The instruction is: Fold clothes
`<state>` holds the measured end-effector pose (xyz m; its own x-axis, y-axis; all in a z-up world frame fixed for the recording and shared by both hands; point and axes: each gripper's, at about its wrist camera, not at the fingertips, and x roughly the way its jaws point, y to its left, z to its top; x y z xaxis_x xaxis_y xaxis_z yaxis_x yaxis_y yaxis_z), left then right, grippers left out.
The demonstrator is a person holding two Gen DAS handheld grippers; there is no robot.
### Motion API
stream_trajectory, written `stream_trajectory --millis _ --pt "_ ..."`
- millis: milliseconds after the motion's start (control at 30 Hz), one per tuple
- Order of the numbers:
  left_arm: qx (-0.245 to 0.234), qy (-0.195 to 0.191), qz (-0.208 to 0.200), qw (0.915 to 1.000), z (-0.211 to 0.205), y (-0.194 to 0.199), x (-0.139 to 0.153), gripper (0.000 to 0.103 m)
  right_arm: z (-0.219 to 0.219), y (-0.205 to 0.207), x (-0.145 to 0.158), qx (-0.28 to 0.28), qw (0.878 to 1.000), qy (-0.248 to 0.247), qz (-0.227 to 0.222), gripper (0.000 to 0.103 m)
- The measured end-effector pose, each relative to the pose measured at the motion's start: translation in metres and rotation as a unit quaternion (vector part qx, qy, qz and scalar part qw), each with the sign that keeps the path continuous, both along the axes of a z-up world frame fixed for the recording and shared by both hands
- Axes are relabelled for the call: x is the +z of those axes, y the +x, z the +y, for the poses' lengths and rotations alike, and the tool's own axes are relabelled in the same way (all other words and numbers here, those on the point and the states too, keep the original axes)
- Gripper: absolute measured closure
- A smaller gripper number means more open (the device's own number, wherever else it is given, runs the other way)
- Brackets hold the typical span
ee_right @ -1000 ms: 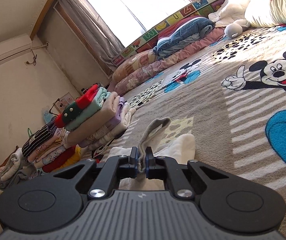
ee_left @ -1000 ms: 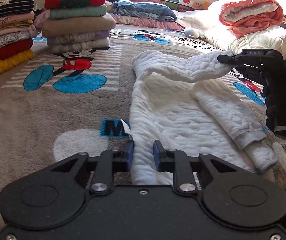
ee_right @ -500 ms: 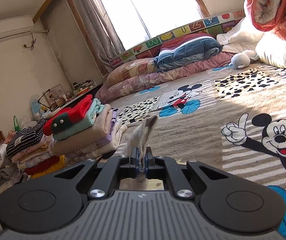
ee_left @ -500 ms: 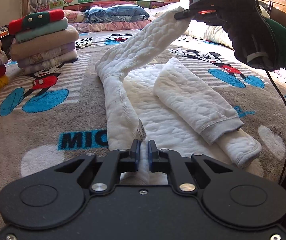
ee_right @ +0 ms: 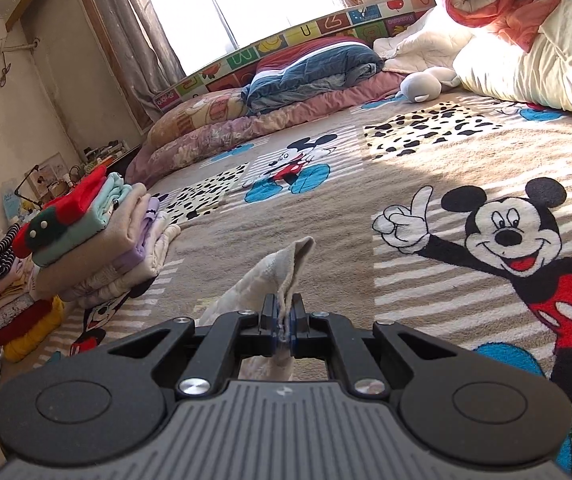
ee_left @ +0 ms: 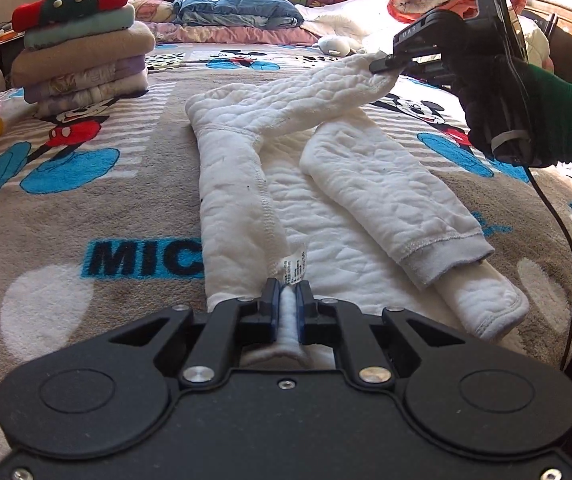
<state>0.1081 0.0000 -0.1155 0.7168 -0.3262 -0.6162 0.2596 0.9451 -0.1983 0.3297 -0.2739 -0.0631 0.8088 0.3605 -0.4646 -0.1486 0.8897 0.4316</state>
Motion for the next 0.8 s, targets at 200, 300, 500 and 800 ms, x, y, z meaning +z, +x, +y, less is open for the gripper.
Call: stream_trajectory --millis 200,300,500,800 --pt "-0.044 -0.102 0.019 0.9937 0.024 0.001 0.006 0.072 -0.002 0.003 -0.004 -0.011 1.0 0.004 0.013 0.095" --pt "-0.082 -0.138 -0.019 0.9868 0.046 -0.014 0.028 0.072 0.0 0.004 0.0 -0.009 1.0 -0.008 0.013 0.095" --pt "-0.022 -0.079 -0.065 0.9945 0.092 -0.022 0.04 0.091 0.006 0.006 0.008 -0.006 0.999 -0.032 0.013 0.095" --pt "-0.123 0.035 -0.041 0.991 0.032 -0.017 0.002 0.098 0.015 0.008 0.015 0.008 0.999 -0.031 0.008 0.095"
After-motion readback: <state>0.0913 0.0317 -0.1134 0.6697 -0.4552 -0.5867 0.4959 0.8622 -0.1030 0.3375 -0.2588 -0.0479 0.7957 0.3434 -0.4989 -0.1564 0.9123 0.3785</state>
